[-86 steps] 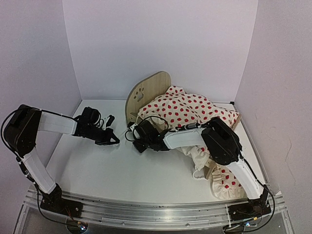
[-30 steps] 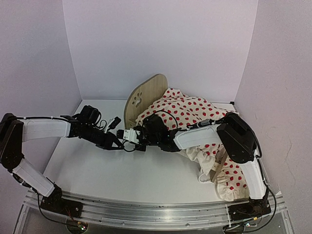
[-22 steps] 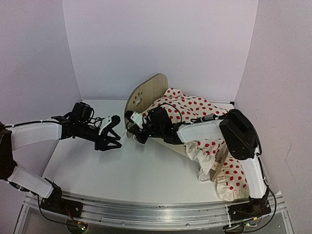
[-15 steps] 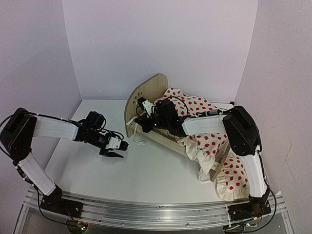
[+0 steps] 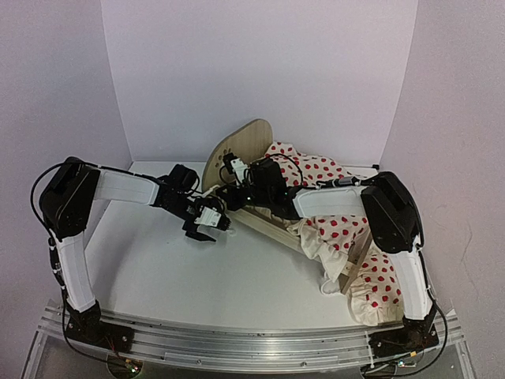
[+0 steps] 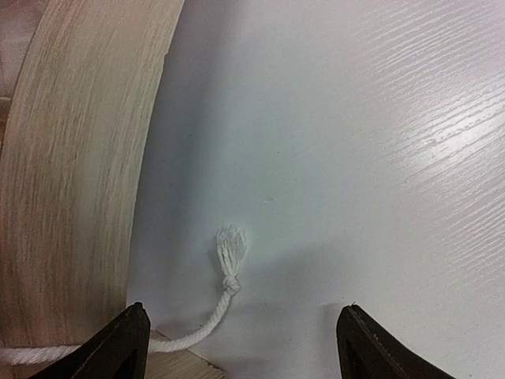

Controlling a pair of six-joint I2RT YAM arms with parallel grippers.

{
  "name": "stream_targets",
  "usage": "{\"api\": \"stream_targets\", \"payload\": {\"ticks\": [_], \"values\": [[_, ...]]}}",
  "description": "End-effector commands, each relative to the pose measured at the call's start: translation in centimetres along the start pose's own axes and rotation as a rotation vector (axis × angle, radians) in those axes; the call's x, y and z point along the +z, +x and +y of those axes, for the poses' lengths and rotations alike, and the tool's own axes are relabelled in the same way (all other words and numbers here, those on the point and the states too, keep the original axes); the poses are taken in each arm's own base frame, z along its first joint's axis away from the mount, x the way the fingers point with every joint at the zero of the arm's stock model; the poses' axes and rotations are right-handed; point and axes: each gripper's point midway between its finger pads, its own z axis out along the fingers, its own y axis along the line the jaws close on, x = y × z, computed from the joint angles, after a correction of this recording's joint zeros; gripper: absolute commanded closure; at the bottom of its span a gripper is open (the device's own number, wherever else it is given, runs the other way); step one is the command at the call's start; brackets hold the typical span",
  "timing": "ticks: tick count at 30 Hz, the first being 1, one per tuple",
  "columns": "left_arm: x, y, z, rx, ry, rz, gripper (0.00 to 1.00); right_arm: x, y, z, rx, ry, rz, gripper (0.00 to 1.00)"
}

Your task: Set up the pet bed

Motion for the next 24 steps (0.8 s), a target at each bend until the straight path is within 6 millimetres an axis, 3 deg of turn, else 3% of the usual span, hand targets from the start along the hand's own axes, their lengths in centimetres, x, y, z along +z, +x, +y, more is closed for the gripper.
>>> {"api": "stream_targets", "payload": {"ticks": [1,4,8,12,14,18,24], "values": [[0.7,-0.4,-3.2,-0.174,0.193,0.016,0.19,0.5,-2.3,0.6,0.004,-0.020,-0.072,1.00],[0.7,-0.5,-3.9,-0.234,0.227,0.023,0.19,0.4,-2.3,0.9,0.006,-0.031,-0.077,1.00],[1.6,-1.3,-2.2,-0.347,0.166,0.020,0.16,0.1,-1.8,0.7,0.013,-0.027,-0.082,1.00],[3.4,-0.4,1.8,-0.461,0.011,0.078,0.15,-0.4,-1.6,0.9,0.007,-0.035,-0.083,1.00],[3.6,-0.2,2.7,-0.521,-0.015,0.087,0.13,-0.5,-1.5,0.9,0.011,-0.035,-0.084,1.00],[4.0,0.5,1.6,-0.532,-0.018,0.106,0.11,-0.4,-1.1,0.9,0.030,-0.048,-0.090,1.00],[5.9,2.0,1.7,-0.608,0.038,0.162,0.15,-0.8,-1.2,1.0,0.014,-0.053,-0.109,1.00]]}}
